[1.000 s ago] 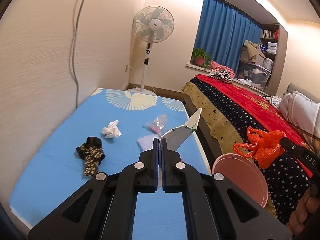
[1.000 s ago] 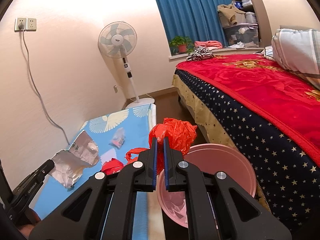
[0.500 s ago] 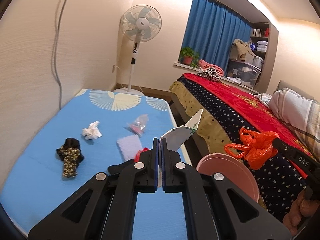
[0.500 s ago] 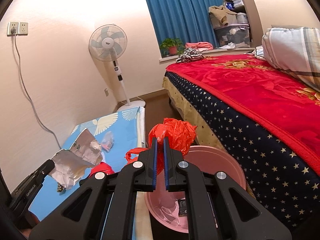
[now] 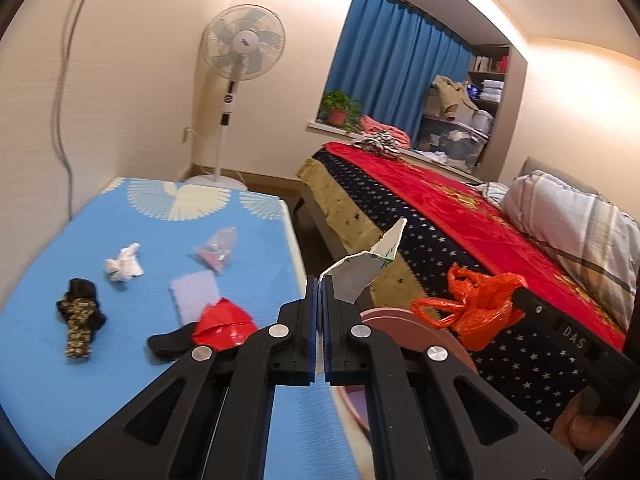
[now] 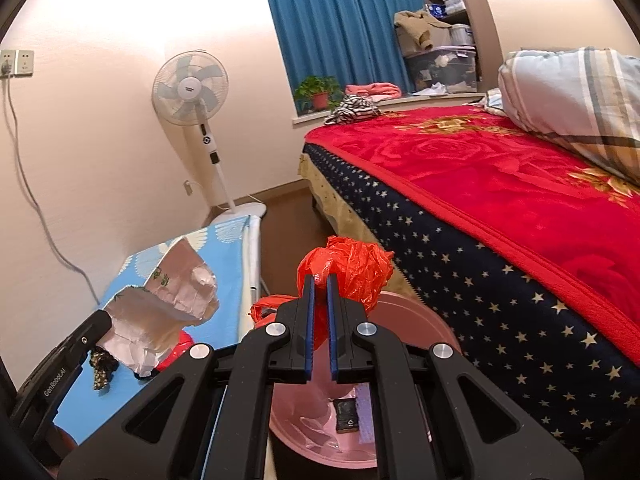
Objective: Collect trash
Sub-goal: 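Carry the white bag and red bag over the pink bin with both grippers, then open the left gripper over the bin while the right gripper releases the red bag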
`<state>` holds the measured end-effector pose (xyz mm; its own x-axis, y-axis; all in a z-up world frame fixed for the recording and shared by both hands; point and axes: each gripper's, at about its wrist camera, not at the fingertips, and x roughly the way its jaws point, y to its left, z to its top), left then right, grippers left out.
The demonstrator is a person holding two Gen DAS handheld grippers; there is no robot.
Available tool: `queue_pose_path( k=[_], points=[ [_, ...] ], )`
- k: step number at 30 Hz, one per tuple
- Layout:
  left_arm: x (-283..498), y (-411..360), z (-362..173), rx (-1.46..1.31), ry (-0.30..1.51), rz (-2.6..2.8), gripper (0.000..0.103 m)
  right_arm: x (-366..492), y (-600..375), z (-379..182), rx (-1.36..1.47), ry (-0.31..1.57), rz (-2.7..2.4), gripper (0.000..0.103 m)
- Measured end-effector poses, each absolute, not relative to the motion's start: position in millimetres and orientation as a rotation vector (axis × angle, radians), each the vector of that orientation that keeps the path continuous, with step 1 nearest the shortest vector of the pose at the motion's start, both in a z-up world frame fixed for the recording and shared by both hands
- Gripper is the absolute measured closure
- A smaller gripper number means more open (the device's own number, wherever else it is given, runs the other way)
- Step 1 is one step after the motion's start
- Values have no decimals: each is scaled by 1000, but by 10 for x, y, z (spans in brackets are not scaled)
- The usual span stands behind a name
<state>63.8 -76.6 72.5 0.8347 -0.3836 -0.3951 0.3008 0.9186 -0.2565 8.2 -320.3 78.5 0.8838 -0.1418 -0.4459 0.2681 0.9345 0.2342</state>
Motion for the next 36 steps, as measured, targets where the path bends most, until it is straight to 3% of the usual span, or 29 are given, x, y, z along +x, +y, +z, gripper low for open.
queue_pose_path(
  k=[21, 23, 25, 27, 36],
  points=[
    [1014, -1439, 361, -179, 581, -533, 101, 190, -3540, 477, 322, 534, -333, 96],
    [1021, -1475, 326, -178, 601, -549, 101, 201, -3537, 456, 324, 545, -349, 92],
    [1046, -1488, 284, -175, 623, -543, 97, 228, -3559, 403, 346, 570, -349, 79],
    [1056, -1463, 257, -187, 634, -540, 78, 226, -3555, 384, 344, 573, -360, 67],
    [1006, -1330, 308, -187, 619, -514, 75, 209, -3465, 401, 308, 565, -351, 62]
  ],
)
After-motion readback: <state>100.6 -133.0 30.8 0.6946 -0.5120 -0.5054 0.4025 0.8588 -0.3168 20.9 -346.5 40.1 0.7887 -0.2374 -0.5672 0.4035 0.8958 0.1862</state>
